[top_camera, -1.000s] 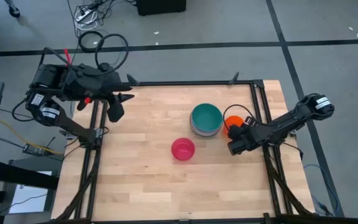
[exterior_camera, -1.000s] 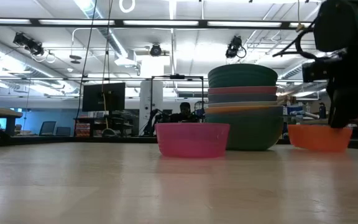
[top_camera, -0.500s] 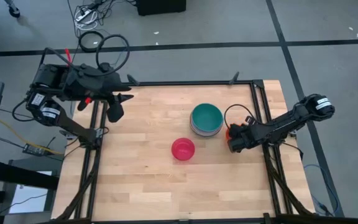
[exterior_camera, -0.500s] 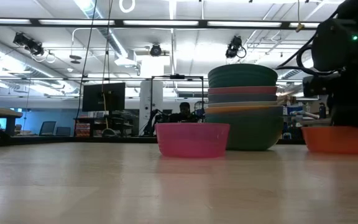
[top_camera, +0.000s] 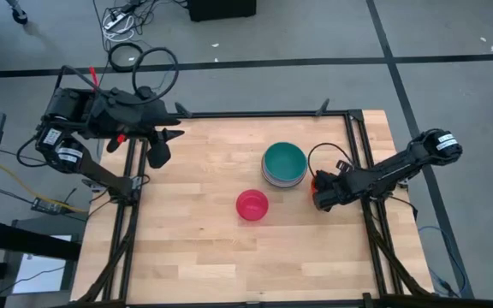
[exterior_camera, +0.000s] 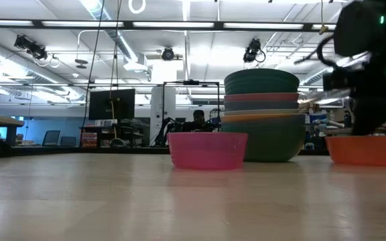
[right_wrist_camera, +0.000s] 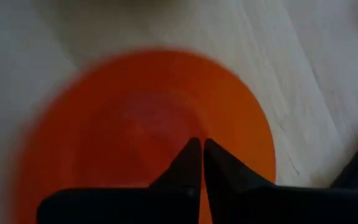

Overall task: Nest bowls inside each other
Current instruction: Stack the dark orange bowl on top of the dark green bowl

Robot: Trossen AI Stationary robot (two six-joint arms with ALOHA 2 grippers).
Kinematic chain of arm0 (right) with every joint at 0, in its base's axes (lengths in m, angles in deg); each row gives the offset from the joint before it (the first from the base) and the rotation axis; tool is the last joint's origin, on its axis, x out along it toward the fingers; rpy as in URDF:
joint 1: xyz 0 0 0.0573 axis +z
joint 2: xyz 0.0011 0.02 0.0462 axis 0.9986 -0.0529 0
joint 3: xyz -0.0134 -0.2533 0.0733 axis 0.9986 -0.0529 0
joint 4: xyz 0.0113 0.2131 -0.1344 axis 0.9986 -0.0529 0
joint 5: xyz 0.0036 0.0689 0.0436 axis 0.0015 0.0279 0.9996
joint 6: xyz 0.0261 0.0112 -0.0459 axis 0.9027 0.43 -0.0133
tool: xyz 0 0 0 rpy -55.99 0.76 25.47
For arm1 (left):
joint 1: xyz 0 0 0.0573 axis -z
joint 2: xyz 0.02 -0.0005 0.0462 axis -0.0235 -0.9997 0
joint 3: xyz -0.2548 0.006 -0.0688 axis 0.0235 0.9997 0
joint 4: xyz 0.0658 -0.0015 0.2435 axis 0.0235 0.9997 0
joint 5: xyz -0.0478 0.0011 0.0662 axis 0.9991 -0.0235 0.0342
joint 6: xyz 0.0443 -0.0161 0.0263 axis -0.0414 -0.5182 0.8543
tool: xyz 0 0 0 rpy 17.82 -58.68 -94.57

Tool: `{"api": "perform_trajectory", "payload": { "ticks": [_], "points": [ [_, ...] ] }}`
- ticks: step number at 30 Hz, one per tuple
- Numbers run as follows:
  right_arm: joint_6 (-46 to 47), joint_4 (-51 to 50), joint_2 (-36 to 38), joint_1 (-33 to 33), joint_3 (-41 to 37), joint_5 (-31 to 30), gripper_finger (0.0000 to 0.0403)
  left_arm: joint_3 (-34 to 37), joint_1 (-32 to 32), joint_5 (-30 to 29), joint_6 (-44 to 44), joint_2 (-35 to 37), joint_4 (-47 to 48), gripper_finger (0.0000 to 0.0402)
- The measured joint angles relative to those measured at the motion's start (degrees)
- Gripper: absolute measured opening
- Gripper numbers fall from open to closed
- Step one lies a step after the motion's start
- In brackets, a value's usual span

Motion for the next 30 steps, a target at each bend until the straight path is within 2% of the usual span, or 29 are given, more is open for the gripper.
{"api": "perform_trajectory", "payload": {
  "ticks": [4, 6, 11, 14, 17, 23, 30],
  "points": [
    [-0.2, -2.7, 3.6, 1.8, 5.5, -1.1, 0.0029, 0.0, 0.0, 0.0, 0.0, 0.0, 0.0, 0.0131],
    [-0.4, -2.1, 6.1, 2.2, 7.8, 1.0, 0.0041, 0.0, 0.0, 0.0, 0.0, 0.0, 0.0, 0.0131],
    [1.4, 0.2, 9.4, 1.8, 8.6, 17.9, 0.0083, 0.0, 0.0, 0.0, 0.2, 0.0, 0.0, 0.0131],
    [4.0, -0.6, 9.1, 1.8, 8.3, 23.0, 0.0115, 0.0, 0.0, 0.0, 0.3, 0.0, 0.0, 0.0131],
    [5.7, -0.8, 9.0, 1.8, 8.3, 22.6, 0.0149, 0.0, 0.0, 0.0, 0.3, 0.0, 0.0, 0.0131],
    [5.4, -2.9, 8.8, 1.7, 8.3, 17.9, 0.02, 2.6, 1.0, 0.1, 0.4, 0.0, 0.0, 0.0131],
    [2.2, -2.9, 8.8, 1.8, 8.3, 17.2, 0.0209, 6.6, 1.6, 0.2, 0.1, 0.0, 0.0, 0.0132]
  ]
}}
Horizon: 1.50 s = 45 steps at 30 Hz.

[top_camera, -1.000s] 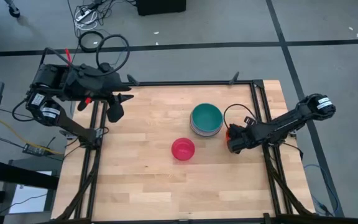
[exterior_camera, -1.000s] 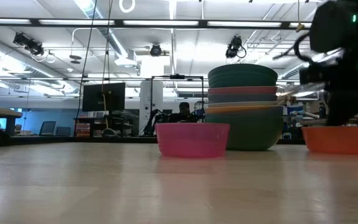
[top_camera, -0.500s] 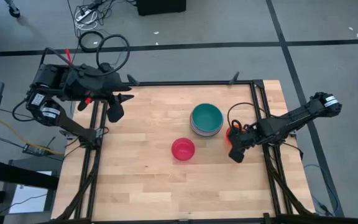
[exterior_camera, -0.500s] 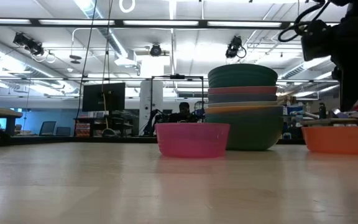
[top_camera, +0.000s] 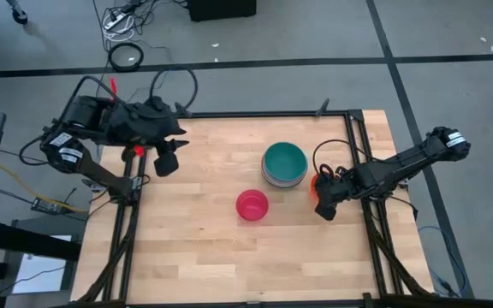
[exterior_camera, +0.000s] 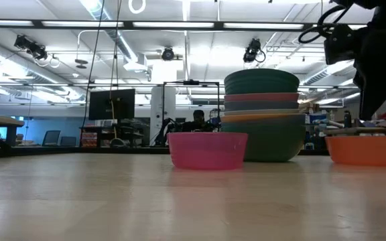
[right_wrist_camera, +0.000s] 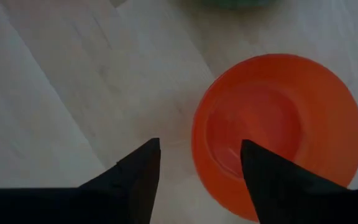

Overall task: Nest bowls inside each other
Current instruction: Stack the dark orange bowl on top of the dark green bowl

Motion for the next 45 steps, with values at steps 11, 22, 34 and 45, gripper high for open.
{"api": "perform_trajectory", "payload": {
  "ticks": [11, 22, 34, 45],
  "points": [
    [-2.8, 0.9, -6.9, 0.0, 0.0, -1.8, 0.0201, 1.0, 0.0, -1.2, -1.2, 0.0, 0.0, 0.0132],
    [-3.2, 3.5, -15.2, -0.2, 0.0, -4.3, 0.0201, 1.0, 0.0, -1.2, -1.2, 0.0, 0.0, 0.0132],
    [-5.4, 3.9, -23.1, -3.7, 0.0, -4.0, 0.0037, 1.0, 0.0, -1.2, -1.2, 0.0, 0.0, 0.0132],
    [0.5, -3.9, -14.4, -1.2, 0.0, -3.0, 0.0002, 1.0, 0.0, -1.2, -1.4, 0.0, 0.0, 0.0132]
  ]
}}
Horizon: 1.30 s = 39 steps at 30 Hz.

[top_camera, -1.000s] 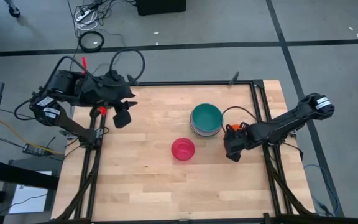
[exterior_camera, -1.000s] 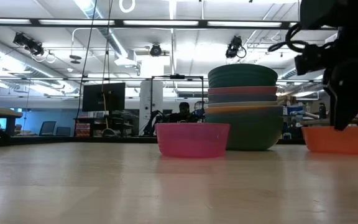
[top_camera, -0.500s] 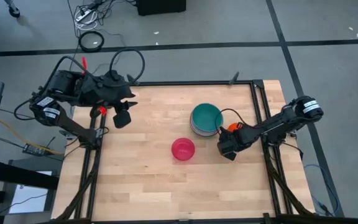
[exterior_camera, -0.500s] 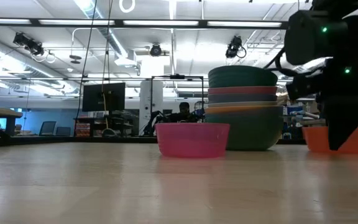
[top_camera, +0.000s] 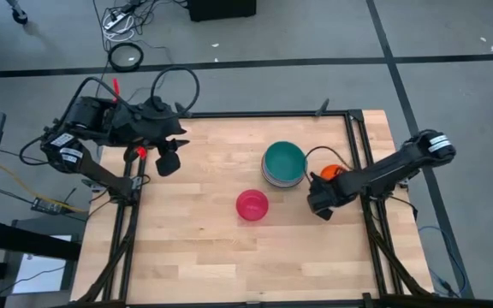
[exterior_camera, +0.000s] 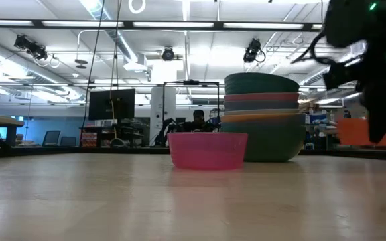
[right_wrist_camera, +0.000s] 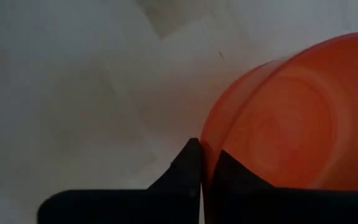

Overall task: Nest bowls inside each other
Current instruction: Stack the dark orange bowl on top of the dark green bowl

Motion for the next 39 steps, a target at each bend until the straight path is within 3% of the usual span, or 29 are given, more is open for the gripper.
{"api": "perform_trajectory", "payload": {
  "ticks": [4, 8, 15, 21, 30, 34, 39],
  "points": [
    [4.6, -4.9, 7.9, 3.0, 1.2, -2.8, 0.0001, 0.0, 0.0, 0.0, -0.2, 0.0, 0.0, 0.0132],
    [4.6, -5.5, 14.1, 5.6, 6.9, -10.0, 0.0001, 0.0, 0.0, -0.3, -0.2, 0.0, 0.0, 0.0131],
    [-16.2, 10.6, 12.3, 4.0, 18.5, -16.2, 0.0, 0.0, 0.0, -1.0, -0.2, 0.0, -0.5, 0.0131],
    [-29.7, 17.9, 5.2, -1.4, 23.3, -16.6, 0.0, 0.0, 0.0, -1.3, -0.2, 0.0, -0.4, 0.0131],
    [-30.6, 18.8, -1.1, -6.3, 23.5, -14.1, 0.0005, 0.0, 0.0, -1.3, -0.2, 0.0, 0.0, 0.0131],
    [-29.4, 19.0, -1.2, -7.9, 23.5, -8.4, 0.0033, 0.0, 0.0, -1.3, -0.2, 0.0, 0.0, 0.0131],
    [-28.6, 18.8, -1.2, -8.6, 23.5, -7.4, 0.0082, 0.0, 0.0, -1.3, -0.2, 0.0, 0.0, 0.0131]
  ]
}}
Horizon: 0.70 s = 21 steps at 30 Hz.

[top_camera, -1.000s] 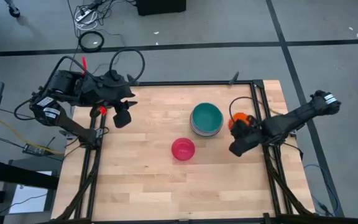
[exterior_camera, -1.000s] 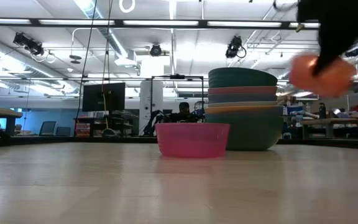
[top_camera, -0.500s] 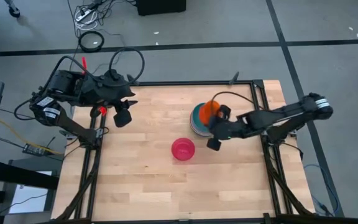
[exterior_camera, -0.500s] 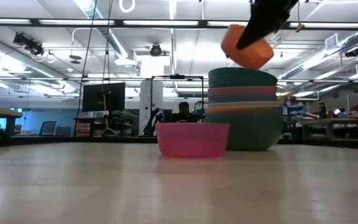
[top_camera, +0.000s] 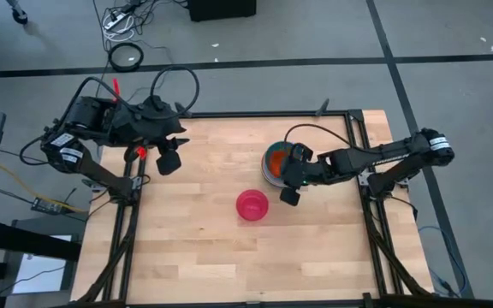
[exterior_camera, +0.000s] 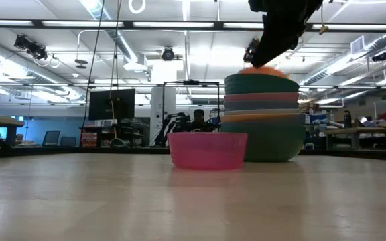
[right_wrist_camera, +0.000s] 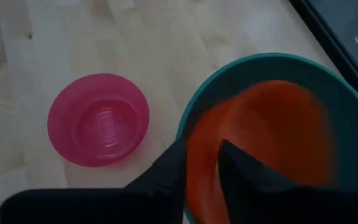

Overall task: Nest bowls inside each other
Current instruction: Stack the dark orange bowl on top of the dark green bowl, then stack the red bowl on top of the dark orange bowl

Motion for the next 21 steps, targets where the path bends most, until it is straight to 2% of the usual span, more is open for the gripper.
{"api": "perform_trajectory", "payload": {
  "ticks": [8, 10, 13, 18, 21],
  "points": [
    [0.0, -0.7, 1.9, -0.2, 0.0, -0.1, 0.0134, 0.0, 0.0, 0.0, 0.0, 0.0, 0.0, 0.0131],
    [0.2, -1.8, 3.7, 0.4, 0.0, -2.4, 0.0139, 0.0, 0.0, 0.0, -0.4, 0.0, 0.0, 0.0131],
    [0.5, -3.2, 7.8, 2.1, 0.0, -9.6, 0.014, 2.0, 0.0, 1.4, -1.3, 0.1, -0.1, 0.0131],
    [3.3, -5.7, 15.2, 5.5, 0.0, -18.9, 0.0135, 11.6, 1.6, 6.6, -3.4, 0.6, -2.9, 0.0131],
    [5.3, -6.3, 18.9, 7.5, 0.0, -21.8, 0.0135, 22.7, 4.1, 8.8, -3.9, 0.4, -15.0, 0.0131]
  ]
}}
